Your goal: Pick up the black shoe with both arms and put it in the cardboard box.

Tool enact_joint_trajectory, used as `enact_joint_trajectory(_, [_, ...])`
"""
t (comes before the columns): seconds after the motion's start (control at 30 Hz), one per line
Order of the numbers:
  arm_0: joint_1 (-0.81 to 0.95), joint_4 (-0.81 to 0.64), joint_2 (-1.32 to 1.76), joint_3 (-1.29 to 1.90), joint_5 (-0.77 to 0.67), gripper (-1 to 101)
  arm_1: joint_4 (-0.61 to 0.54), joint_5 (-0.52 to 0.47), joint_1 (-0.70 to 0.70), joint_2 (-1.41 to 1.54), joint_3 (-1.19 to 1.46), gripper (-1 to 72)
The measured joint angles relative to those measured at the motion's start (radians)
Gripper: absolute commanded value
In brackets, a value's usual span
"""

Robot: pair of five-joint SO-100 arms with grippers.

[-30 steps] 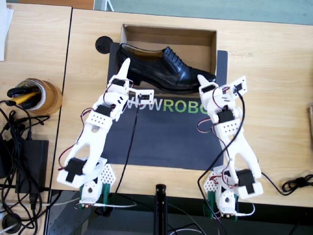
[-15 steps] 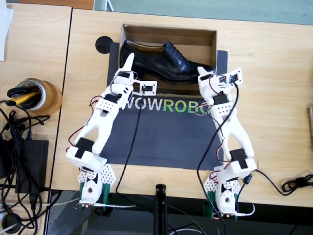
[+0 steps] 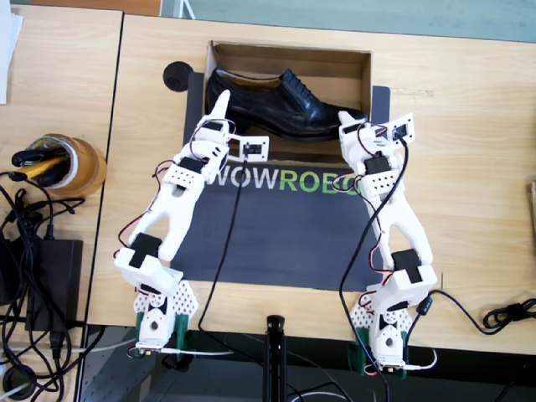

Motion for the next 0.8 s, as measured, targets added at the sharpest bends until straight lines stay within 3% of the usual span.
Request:
enact_joint_trajectory(0.23, [-0.011,0.239,0.109,-0.005,-0.021,48,0.147,0.003,-0.014,0.000,-0.067,40.7])
enact_joint_trajectory(0.47, [-0.029,0.342,0.270,0.031,-0.046,48,0.235,0.003,-0.032,0.021,-0.086,39.9])
enact_joint_trajectory(0.67, [-0.028,0.350,0.368,0.035,-0.072,37,0.336,0.028,-0.037,0.049,-0.215,21.9])
enact_joint_trajectory(0.73, [-0.029,0.336,0.388,0.034,-0.080,25,0.359,0.044,-0.035,0.051,-0.267,8.0])
enact_joint_trajectory(0.8, [-0.018,0.287,0.396,0.034,-0.072,12,0.365,0.052,-0.031,0.051,-0.316,3.0])
